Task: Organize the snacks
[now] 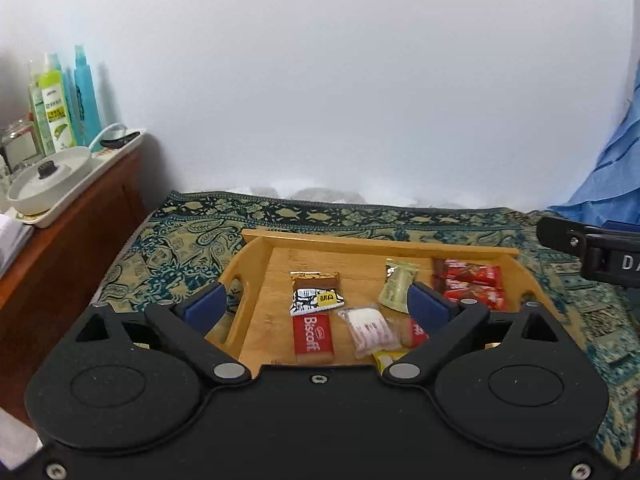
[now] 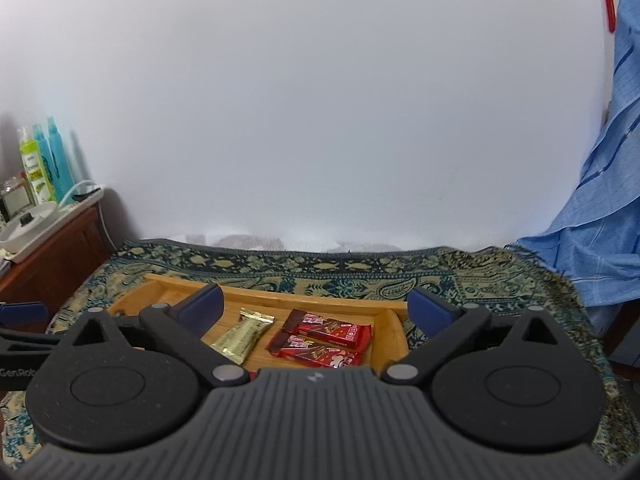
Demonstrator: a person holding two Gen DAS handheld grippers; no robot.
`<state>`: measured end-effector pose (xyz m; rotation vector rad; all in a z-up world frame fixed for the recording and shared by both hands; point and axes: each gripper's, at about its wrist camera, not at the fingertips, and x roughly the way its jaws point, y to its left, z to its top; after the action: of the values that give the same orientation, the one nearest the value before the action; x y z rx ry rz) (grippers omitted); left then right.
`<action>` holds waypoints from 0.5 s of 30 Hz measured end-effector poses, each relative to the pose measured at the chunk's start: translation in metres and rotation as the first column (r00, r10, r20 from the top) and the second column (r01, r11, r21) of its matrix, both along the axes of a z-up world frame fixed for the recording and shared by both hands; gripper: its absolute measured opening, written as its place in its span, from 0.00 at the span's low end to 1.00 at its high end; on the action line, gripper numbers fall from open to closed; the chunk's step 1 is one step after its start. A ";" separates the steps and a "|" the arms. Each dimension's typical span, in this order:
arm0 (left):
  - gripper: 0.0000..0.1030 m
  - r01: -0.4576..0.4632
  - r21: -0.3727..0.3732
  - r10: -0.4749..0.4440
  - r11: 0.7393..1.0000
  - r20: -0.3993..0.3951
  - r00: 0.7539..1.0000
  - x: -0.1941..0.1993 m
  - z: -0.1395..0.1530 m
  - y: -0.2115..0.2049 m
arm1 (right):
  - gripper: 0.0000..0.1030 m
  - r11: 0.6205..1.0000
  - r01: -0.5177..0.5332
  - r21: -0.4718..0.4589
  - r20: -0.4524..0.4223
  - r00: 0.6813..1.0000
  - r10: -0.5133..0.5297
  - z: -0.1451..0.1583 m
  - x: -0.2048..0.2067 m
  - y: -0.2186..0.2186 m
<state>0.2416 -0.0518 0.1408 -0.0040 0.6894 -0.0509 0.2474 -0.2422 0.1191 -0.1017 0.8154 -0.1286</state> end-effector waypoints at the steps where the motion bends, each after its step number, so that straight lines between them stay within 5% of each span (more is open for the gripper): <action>1: 0.96 0.002 -0.003 -0.002 1.000 0.002 1.000 -0.006 0.004 0.002 | 1.00 1.000 -0.001 0.002 0.005 1.000 0.001 0.005 -0.004 0.005; 15: 0.98 0.028 0.038 -0.030 0.999 0.063 0.998 -0.110 0.049 0.020 | 1.00 0.999 -0.048 -0.011 0.124 0.991 0.049 0.054 -0.087 0.066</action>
<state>0.1313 -0.0323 0.1895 0.0435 0.6269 -0.0656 0.1599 -0.1760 0.1729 -0.1201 0.6880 -0.0913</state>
